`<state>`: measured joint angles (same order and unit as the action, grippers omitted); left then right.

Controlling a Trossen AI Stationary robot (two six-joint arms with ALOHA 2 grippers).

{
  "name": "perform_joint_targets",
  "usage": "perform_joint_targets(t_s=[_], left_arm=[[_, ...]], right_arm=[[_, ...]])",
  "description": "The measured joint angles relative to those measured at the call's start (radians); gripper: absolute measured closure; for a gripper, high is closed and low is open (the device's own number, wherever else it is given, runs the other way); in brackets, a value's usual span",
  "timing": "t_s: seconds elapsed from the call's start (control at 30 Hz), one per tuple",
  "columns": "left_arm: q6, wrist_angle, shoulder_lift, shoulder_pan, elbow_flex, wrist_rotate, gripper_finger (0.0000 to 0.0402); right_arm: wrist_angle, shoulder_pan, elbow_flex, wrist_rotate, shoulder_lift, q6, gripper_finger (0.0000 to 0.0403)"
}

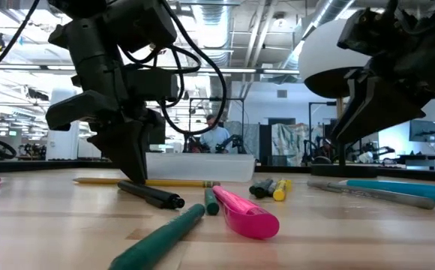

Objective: Pick & place school supplies into a supply box
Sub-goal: Put the yellow pencil into the gray supply box

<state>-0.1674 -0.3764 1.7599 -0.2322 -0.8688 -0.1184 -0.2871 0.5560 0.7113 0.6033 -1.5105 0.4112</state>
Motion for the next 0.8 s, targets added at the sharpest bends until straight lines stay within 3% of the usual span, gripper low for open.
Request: perform_joint_targets(t_s=[0.43, 0.8], left_arm=[[-0.094, -0.258, -0.116, -0.057, 0.013, -0.052, 0.04], [-0.113, -0.249, -0.155, -0.09, 0.011, -0.138, 0.0399]], right_arm=[[0.014, 0.0, -0.014, 0.0, 0.0, 0.001, 0.0282], [0.024, 0.0, -0.014, 0.0, 0.0, 0.001, 0.0282]])
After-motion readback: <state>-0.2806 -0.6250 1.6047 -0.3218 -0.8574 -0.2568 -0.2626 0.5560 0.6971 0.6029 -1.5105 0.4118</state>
